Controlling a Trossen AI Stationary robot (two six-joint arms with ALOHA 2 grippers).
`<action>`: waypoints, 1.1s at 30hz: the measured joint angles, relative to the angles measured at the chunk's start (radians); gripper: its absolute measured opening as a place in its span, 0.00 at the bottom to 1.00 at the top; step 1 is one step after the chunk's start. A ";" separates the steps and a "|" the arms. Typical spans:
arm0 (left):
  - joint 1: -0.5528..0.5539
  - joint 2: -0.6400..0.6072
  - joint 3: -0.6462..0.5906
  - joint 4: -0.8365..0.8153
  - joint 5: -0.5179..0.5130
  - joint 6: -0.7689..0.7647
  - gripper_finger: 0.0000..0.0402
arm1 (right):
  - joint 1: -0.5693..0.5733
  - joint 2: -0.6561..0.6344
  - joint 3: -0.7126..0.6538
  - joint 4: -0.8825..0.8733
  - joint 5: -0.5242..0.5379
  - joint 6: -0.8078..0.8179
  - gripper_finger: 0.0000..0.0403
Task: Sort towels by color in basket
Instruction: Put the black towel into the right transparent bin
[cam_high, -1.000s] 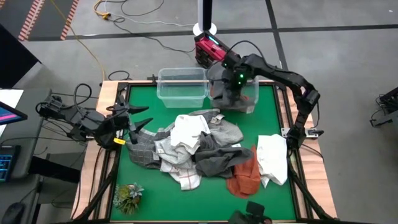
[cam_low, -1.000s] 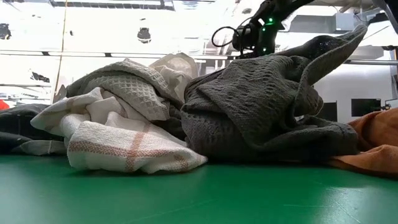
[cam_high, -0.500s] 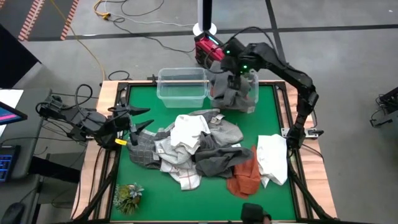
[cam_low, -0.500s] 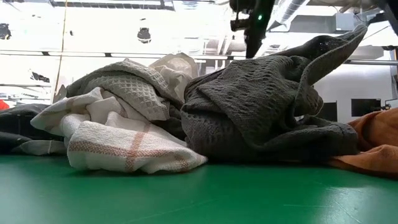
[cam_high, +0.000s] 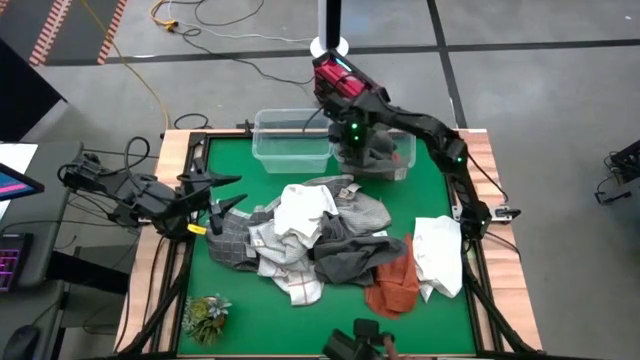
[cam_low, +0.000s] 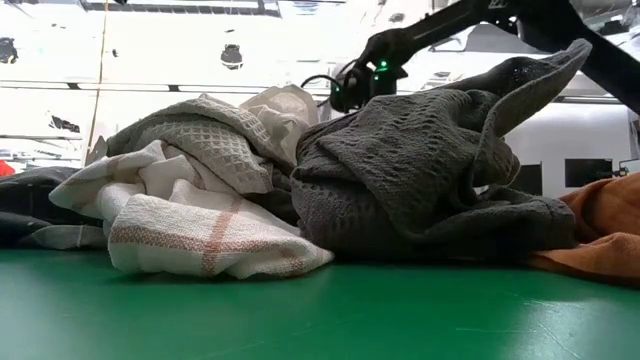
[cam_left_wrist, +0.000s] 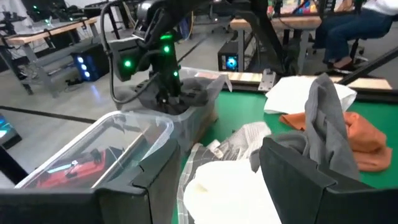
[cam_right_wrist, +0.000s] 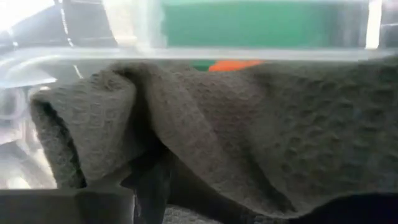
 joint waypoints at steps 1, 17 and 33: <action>0.000 0.000 0.000 -0.006 0.000 -0.005 0.52 | 0.000 0.001 0.000 0.000 -0.010 -0.001 0.68; 0.000 0.001 0.000 -0.010 0.023 -0.074 0.52 | -0.025 -0.243 0.085 0.084 0.035 0.043 0.68; 0.000 0.001 0.000 -0.068 0.060 -0.109 0.52 | 0.029 -0.051 0.083 0.203 0.102 0.000 0.57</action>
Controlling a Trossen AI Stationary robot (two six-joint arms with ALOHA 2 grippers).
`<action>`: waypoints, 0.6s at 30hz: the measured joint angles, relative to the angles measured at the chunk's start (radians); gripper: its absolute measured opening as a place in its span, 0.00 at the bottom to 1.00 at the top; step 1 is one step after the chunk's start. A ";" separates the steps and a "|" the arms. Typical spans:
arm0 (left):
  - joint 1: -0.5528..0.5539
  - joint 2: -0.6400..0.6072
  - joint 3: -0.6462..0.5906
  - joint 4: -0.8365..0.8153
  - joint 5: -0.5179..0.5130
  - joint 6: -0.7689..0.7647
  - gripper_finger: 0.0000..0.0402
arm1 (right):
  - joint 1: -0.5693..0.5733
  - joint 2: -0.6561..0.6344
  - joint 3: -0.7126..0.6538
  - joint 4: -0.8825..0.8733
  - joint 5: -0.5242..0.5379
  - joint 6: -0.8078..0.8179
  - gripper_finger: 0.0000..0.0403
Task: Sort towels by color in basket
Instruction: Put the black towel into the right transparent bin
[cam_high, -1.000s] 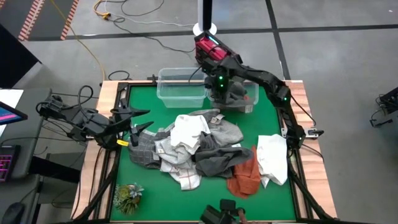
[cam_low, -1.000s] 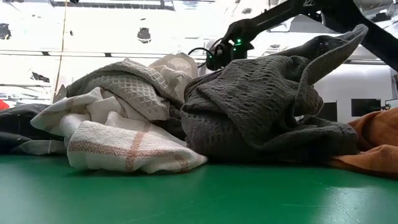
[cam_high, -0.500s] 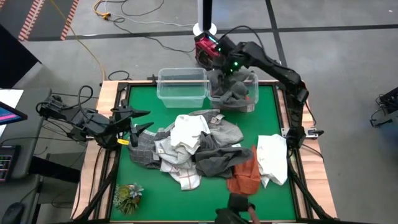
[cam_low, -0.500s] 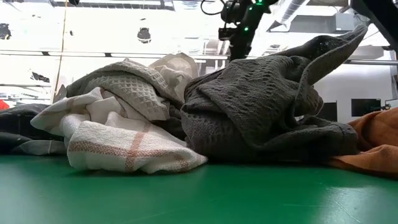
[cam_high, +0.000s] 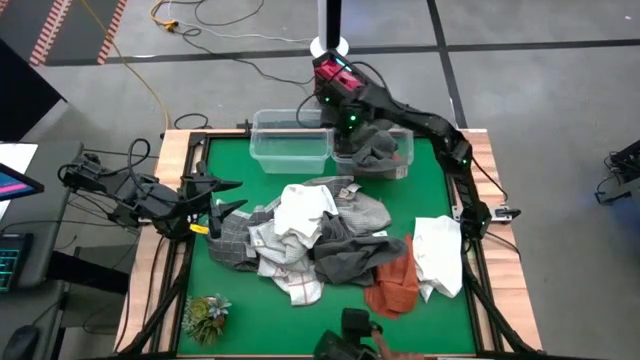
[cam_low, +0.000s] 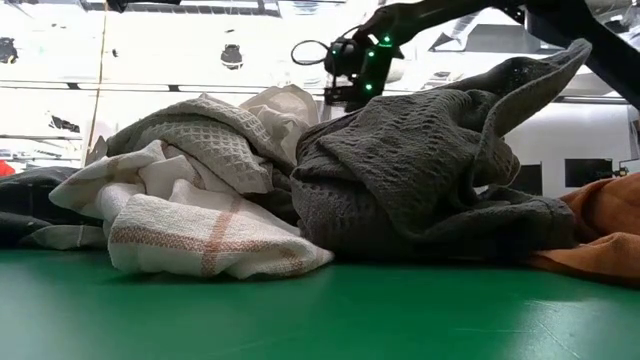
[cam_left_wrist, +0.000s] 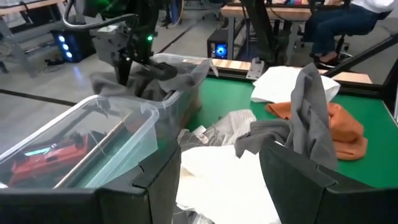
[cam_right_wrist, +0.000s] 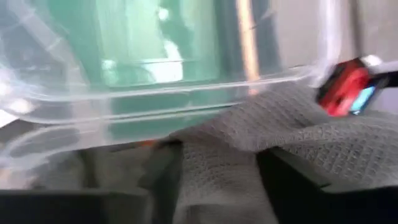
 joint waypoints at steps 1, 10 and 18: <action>0.000 0.000 0.000 -0.004 0.000 -0.004 0.52 | 0.006 0.002 0.001 0.010 0.016 -0.015 0.51; 0.000 0.000 0.000 -0.010 0.016 -0.011 0.52 | 0.008 -0.074 0.000 -0.083 0.025 -0.021 0.06; 0.000 0.000 0.000 -0.009 0.016 -0.053 0.52 | -0.011 -0.222 0.003 -0.126 0.007 -0.028 0.05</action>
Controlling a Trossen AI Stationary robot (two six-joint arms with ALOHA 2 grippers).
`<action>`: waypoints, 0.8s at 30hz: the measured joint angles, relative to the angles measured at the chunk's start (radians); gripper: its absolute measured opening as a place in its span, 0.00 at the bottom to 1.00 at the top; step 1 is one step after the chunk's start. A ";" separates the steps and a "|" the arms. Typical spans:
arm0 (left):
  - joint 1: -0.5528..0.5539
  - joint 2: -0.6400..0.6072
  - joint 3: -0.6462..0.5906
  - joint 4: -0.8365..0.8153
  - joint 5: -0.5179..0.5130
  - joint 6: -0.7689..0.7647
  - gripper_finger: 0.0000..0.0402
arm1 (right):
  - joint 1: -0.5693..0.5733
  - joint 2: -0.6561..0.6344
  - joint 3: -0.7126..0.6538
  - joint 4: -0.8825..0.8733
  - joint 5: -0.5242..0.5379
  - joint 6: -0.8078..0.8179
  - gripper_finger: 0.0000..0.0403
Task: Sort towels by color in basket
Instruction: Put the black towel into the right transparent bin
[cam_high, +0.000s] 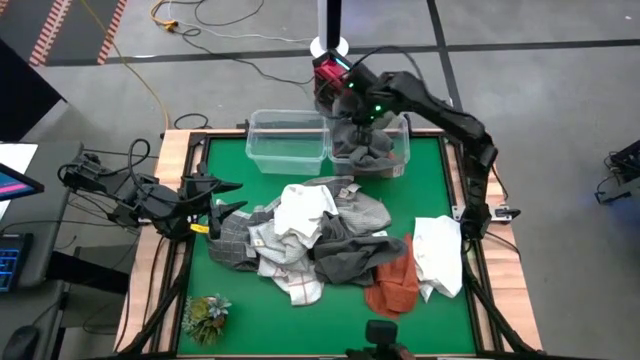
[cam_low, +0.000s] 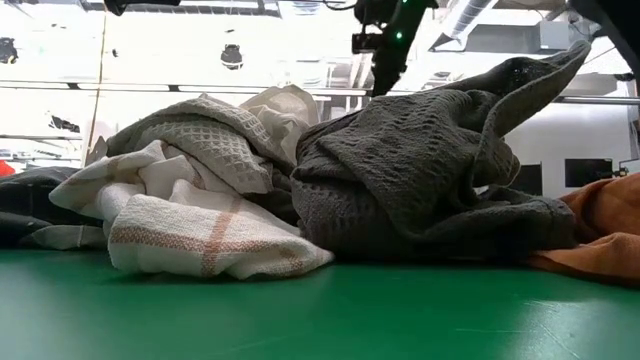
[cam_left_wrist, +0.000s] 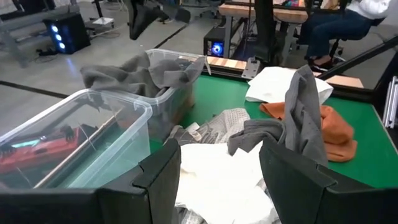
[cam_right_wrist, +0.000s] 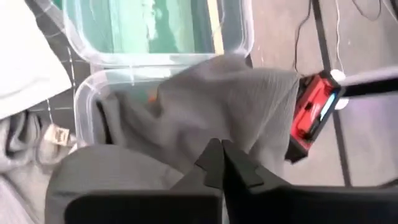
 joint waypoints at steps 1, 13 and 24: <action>0.000 0.000 0.000 0.001 0.000 -0.007 0.52 | -0.002 0.001 0.000 -0.002 -0.003 -0.027 0.08; 0.001 0.000 0.000 0.005 0.037 -0.076 0.52 | 0.017 0.149 -0.003 0.168 -0.016 -0.288 0.68; 0.001 0.000 0.000 -0.131 0.080 -0.180 0.52 | 0.023 0.180 -0.026 0.204 0.061 -0.436 0.46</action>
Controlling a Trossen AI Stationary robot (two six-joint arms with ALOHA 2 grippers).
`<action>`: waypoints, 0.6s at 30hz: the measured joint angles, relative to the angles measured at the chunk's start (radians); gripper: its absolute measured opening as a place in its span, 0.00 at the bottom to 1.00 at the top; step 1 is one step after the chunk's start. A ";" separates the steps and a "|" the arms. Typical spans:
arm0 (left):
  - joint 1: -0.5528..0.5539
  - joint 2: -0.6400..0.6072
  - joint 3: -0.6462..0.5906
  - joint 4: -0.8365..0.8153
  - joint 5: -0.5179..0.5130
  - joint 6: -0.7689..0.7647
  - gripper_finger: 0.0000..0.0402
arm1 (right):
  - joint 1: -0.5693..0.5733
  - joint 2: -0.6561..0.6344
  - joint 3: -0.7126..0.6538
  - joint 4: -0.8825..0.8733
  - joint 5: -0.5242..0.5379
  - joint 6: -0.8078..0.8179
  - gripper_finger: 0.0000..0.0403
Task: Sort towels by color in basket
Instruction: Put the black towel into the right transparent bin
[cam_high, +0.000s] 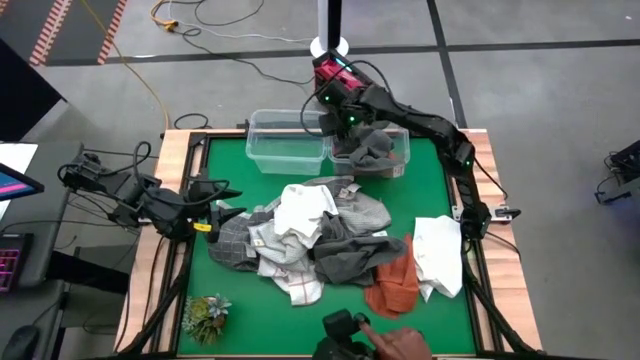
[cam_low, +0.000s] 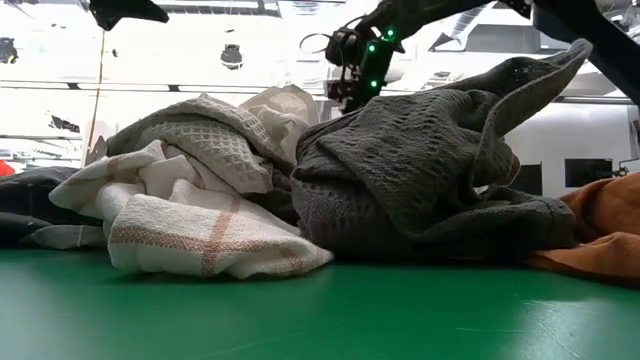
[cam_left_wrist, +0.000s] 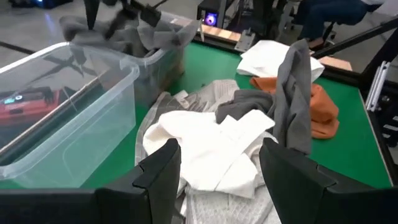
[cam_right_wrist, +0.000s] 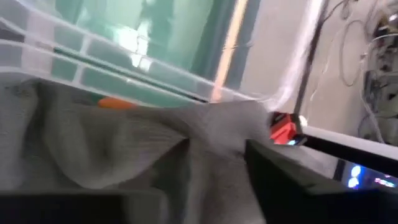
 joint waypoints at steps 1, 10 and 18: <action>0.000 0.000 0.000 -0.004 0.000 -0.002 0.52 | -0.003 -0.001 0.002 0.005 0.000 -0.008 0.40; 0.000 0.000 0.000 -0.001 0.005 -0.044 0.52 | -0.007 0.006 0.002 0.010 0.005 -0.021 0.05; 0.000 0.000 0.000 -0.001 0.006 -0.054 0.52 | 0.017 -0.037 0.004 -0.013 0.009 -0.030 0.17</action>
